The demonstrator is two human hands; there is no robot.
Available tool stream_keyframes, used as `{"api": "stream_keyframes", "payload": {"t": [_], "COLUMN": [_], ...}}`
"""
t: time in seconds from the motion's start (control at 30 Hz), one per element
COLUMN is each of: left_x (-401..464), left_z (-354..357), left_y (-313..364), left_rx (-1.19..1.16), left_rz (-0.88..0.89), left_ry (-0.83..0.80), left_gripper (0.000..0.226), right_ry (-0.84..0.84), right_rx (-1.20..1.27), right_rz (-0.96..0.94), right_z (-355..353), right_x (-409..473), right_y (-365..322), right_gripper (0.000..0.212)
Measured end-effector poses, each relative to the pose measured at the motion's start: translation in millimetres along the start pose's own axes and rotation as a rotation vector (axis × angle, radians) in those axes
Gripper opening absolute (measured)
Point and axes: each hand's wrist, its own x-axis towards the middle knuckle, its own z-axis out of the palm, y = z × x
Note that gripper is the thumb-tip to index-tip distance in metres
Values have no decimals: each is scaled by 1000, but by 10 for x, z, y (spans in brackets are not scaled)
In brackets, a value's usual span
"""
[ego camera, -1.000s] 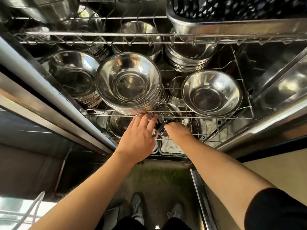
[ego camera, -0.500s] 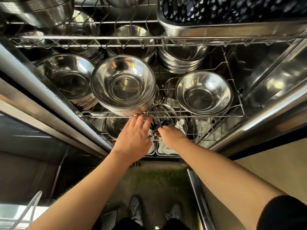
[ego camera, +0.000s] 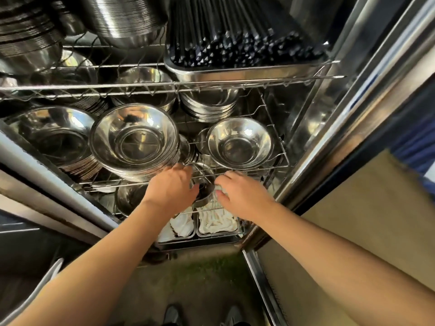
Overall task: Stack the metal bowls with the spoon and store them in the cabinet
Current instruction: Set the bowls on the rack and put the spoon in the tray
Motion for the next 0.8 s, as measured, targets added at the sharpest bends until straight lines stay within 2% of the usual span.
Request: {"api": "stream_keyframes", "payload": {"t": [0.13,0.27,0.4,0.53,0.8], "left_x": [173,371,555,681,750], "left_z": [-129,-212,-202,-115,8], "left_y": [164,322,410,442,435], "left_rx": [-24,-39,-21,20,40], "left_rz": [69,114,143,97,72], "left_ry": [47,94,108,-19,-119], "left_gripper": [51,63,76,97,95], "right_ry": [100,96,10,-85,-288], "right_rx": [-12,-50,-85,-76,-10], "right_rz": [40,164,294,382,546], "right_z": [-336,-557,-645,-619,-515], "right_x": [-54,-26,49,122,203], "right_y": [145,373,596,754,793], "right_gripper": [29,55,81,93,124]}}
